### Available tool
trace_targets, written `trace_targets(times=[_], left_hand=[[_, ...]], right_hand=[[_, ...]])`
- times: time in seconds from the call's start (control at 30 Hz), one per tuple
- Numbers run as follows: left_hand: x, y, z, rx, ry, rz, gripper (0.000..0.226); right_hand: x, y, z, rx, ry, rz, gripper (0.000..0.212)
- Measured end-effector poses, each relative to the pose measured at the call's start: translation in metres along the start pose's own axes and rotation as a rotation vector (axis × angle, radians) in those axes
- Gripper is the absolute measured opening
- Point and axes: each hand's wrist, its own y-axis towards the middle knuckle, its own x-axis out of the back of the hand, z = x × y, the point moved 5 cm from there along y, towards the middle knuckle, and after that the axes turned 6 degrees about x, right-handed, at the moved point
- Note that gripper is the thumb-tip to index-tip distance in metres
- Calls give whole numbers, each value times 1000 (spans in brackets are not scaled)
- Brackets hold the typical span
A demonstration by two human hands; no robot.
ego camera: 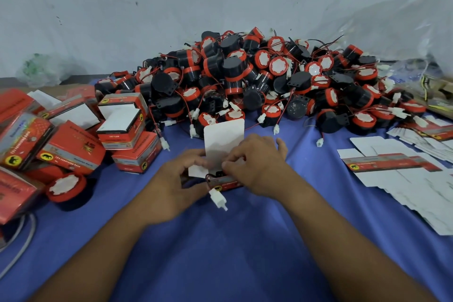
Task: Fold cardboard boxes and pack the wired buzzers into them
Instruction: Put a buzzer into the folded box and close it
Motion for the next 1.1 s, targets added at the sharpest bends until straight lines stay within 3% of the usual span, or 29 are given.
trace_targets(times=[0.07,0.27,0.4,0.5,0.63,0.73,0.87,1.0,1.1], left_hand=[[5,0,-3,-1,-102,2,29],[-4,2,-10,-34,101,-11,23],[-8,5,-8,-44,216,-65,29],[-13,7,-8,-38,260,-96,33],[-13,7,-8,-13,242,-129,29],[-14,7,-9,24,228,-126,28],[-13,7,-12,36,238,-156,26],[-17,4,-16,-49,279,-183,34],[-18,2,-20,-113,289,-186,25]], right_hand=[[2,-2,-1,12,-6,34,28],[3,-7,2,165,-81,46,25],[4,-11,16,433,-132,92,22],[9,-16,17,524,100,188,17],[16,-22,3,431,316,390,57],[15,-25,3,434,344,478,58],[18,-16,7,450,504,238,4],[10,-7,2,361,493,10,30],[2,-2,-3,252,376,-125,18]])
